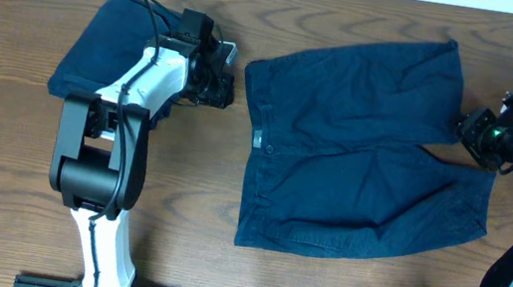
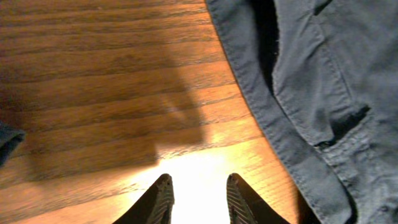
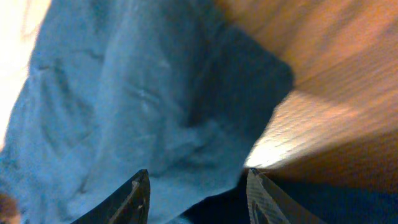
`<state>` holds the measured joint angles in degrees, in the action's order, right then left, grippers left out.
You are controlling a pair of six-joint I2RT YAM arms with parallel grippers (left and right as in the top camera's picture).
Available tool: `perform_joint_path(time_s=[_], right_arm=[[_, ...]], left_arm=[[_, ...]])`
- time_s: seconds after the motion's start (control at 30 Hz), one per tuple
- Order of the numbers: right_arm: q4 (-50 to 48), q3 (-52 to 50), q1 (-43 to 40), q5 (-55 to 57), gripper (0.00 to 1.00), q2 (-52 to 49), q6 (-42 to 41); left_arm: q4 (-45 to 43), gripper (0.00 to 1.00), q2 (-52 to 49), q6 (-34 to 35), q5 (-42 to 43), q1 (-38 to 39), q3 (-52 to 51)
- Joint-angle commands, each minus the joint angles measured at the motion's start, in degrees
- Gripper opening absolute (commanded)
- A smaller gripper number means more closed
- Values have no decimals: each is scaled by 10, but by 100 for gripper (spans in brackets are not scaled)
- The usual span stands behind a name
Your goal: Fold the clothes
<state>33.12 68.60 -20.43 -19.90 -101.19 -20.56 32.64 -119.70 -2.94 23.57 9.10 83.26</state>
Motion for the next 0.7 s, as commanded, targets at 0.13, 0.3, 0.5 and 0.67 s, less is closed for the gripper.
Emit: perform_joint_path(time_s=[0.13, 0.3, 0.5, 0.67], right_arm=[[-15, 0, -25, -33, 46, 0, 71], [-54, 1, -39, -207, 44, 4, 164], [-81, 1, -29, -286, 46, 5, 148], [-81, 1, -3, -287, 47, 5, 149]], left_arm=[[-21, 37, 15, -4, 134, 0, 8], [-74, 38, 25, 9, 238, 6, 8], [-103, 46, -3, 9, 123, 43, 8], [-151, 21, -50, 9, 102, 59, 8]])
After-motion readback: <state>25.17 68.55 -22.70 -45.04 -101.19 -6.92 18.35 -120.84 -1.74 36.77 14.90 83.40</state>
